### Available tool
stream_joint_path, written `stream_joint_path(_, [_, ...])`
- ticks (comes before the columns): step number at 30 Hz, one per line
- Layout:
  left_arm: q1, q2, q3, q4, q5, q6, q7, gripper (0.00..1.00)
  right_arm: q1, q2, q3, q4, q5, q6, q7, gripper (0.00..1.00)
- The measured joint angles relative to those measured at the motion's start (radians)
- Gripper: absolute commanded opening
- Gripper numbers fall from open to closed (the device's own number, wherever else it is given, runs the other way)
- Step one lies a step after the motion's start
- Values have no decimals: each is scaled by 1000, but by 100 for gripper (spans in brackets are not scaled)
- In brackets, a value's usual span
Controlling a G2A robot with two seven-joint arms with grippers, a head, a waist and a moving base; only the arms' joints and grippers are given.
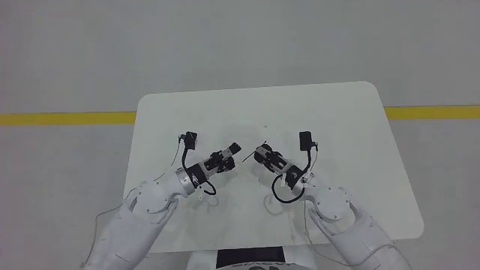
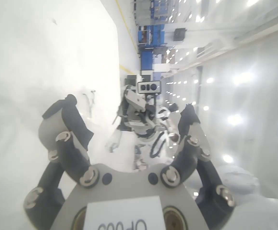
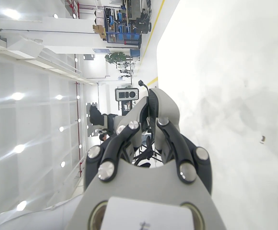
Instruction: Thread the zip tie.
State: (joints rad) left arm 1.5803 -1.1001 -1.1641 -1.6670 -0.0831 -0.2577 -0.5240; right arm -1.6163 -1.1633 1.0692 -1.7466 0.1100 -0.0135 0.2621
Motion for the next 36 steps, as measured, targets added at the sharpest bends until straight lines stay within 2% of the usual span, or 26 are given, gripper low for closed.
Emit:
stream_joint_path(3, [7, 13, -22, -26, 177, -67, -2, 100, 2, -1, 11, -11, 46, 44, 20, 0])
stream_joint_path(4, [6, 19, -28, -47, 251, -95, -9, 100, 5, -2, 16, -14, 73, 68, 32, 0])
stream_joint_path(6, [3, 29, -28, -100, 370, -94, -11, 100, 10, -2, 20, -14, 103, 108, 45, 0])
stream_joint_path(7, [4, 35, -26, -126, 459, -85, -5, 100, 14, -3, 22, -15, 109, 127, 47, 0])
stream_joint_path(9, [5, 38, -25, -133, 556, -81, 0, 100, 15, -3, 23, -15, 108, 133, 45, 0])
stream_joint_path(11, [6, 37, -25, -130, 575, -82, 1, 100, 15, -3, 23, -15, 107, 132, 44, 0])
stream_joint_path(13, [6, 37, -25, -130, 514, -82, 0, 100, 15, -3, 23, -15, 107, 131, 44, 0])
stream_joint_path(15, [5, 37, -25, -130, 493, -82, 0, 100, 15, -3, 22, -15, 107, 132, 44, 0])
stream_joint_path(17, [-5, 40, -18, -136, 526, -82, -8, 100, 19, -4, 21, -12, 107, 147, 44, 0])
stream_joint_path(20, [-19, 47, -9, -158, 641, -82, 4, 100, 32, -5, 25, -10, 129, 184, 64, 0])
stream_joint_path(24, [-26, 68, 19, -220, 865, -82, 1, 100, 50, -4, 40, -15, 162, 239, 94, 0])
stream_joint_path(27, [-34, 93, 66, -275, 1039, -82, 20, 100, 58, -4, 53, -22, 187, 276, 106, 0])
stream_joint_path(28, [-34, 105, 87, -291, 1096, -82, 46, 100, 58, -4, 59, -25, 200, 289, 111, 0])
stream_joint_path(31, [-39, 128, 110, -290, 1203, -82, 98, 100, 59, -4, 70, -29, 217, 309, 106, 0])
stream_joint_path(36, [-40, 128, 109, -288, 1200, -82, 96, 100, 59, -4, 70, -29, 216, 309, 104, 0])
